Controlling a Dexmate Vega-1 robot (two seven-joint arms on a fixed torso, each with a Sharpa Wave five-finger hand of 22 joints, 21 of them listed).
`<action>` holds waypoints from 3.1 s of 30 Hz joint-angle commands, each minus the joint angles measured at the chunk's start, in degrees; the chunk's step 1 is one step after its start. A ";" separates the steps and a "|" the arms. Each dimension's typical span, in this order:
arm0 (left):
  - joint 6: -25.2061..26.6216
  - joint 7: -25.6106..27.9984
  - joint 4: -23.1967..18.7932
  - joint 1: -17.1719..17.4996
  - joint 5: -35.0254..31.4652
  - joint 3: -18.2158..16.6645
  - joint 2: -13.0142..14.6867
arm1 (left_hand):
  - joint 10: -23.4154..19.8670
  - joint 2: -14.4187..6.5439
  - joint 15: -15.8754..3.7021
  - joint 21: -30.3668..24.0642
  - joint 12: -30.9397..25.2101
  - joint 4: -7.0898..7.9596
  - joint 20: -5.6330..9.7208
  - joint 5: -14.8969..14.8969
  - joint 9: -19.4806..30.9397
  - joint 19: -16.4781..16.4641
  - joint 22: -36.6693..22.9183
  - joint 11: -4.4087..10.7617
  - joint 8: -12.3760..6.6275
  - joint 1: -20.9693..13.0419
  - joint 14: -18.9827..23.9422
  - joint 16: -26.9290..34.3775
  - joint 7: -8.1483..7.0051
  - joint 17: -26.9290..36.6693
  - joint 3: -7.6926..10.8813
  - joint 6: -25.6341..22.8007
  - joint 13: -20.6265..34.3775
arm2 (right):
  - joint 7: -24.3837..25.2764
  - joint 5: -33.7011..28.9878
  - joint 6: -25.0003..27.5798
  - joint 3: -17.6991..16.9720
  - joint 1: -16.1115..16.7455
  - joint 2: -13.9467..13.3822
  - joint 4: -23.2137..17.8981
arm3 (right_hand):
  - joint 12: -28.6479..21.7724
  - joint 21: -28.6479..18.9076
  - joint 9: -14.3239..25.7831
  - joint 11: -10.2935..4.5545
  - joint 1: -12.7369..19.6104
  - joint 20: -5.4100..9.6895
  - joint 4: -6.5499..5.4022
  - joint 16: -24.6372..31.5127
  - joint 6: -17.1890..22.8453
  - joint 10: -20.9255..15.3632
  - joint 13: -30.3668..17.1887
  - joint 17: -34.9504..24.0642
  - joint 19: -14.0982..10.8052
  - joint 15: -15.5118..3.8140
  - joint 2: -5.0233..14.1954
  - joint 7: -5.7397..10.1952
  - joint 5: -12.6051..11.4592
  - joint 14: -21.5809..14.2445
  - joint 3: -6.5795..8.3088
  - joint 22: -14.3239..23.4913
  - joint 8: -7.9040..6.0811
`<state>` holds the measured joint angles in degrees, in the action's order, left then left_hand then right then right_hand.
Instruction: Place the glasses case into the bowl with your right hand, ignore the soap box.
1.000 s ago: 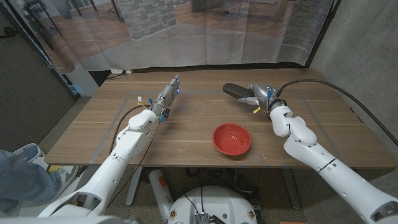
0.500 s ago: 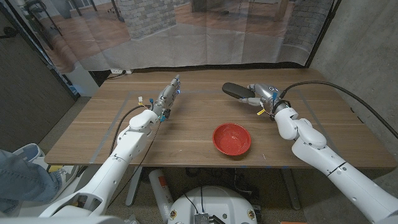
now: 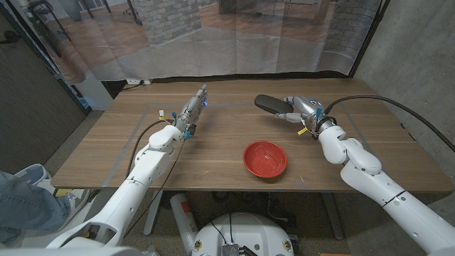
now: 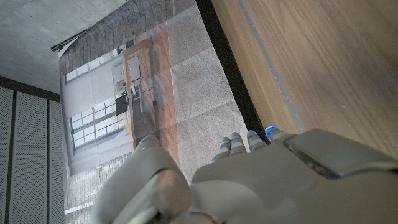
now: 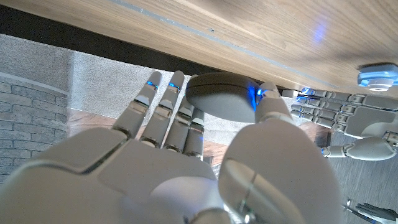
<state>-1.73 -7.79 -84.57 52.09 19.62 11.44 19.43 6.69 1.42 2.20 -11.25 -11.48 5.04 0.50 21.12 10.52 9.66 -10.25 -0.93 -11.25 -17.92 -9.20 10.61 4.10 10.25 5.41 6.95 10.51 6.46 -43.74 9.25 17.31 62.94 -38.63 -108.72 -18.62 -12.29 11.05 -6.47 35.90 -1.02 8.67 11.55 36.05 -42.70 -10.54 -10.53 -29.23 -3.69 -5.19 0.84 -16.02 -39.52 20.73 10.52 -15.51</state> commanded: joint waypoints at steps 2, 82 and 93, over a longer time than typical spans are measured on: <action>0.43 0.30 -1.00 0.41 -0.16 0.00 0.27 | -0.41 -0.69 -0.10 -0.24 -0.26 0.08 0.13 -0.27 0.15 1.16 -0.16 -0.04 -0.06 -0.35 0.15 0.16 0.04 0.20 -0.28 -0.35 0.26 | 1.53 -1.14 -1.62 -2.23 3.11 -0.26 -1.89 | 0.21 0.18 0.21 -2.37 3.61 0.40 -0.61 -0.01 8.32 -2.70 -0.09 -0.16 -0.45 -5.84 3.36 7.80 -0.08 -0.60 0.84 0.09 0.13; -0.10 0.27 -3.02 1.56 -0.45 -0.18 1.31 | -0.49 -1.23 -0.13 -0.16 -0.22 -0.05 0.03 -0.45 0.15 1.53 -0.16 0.04 -0.03 -0.89 0.12 0.13 0.11 0.20 -1.09 -0.49 0.26 | 1.69 -7.11 -9.65 -14.16 20.84 0.32 -13.32 | 1.62 0.40 0.34 -3.58 4.29 1.55 -0.86 -0.40 9.92 -3.71 -0.16 -0.19 -0.81 -6.44 3.27 8.62 0.29 -0.80 1.18 0.14 1.30; -0.11 0.22 -2.59 0.93 -0.56 -0.07 1.16 | -0.45 -1.29 -0.15 -0.16 -0.20 -0.06 0.05 -0.48 0.15 1.58 -0.16 -0.04 -0.02 -0.94 0.09 0.12 0.11 0.20 -1.20 -0.48 0.27 | 1.77 -8.40 -11.12 -15.02 21.98 0.32 -13.46 | 1.76 0.43 0.36 -3.37 4.35 1.65 -0.91 -0.41 10.15 -3.86 -0.17 -0.20 -0.81 -6.70 3.30 8.74 0.31 -0.86 1.22 0.14 1.42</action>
<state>-1.92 -7.70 -87.43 53.58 19.36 11.19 20.74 6.27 0.66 2.21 -11.26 -11.48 4.73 0.50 20.73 10.52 9.66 -10.25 -1.11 -11.25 -18.67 -9.20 10.61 4.40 10.25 4.49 6.65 10.52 8.39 -50.92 -0.74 3.60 83.14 -38.35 -121.58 -17.06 -12.04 11.34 -7.36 36.50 0.21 8.66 11.26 37.67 -44.05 -10.53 -10.52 -30.04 -4.00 -5.64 1.86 -15.40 -39.83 20.72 10.52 -13.96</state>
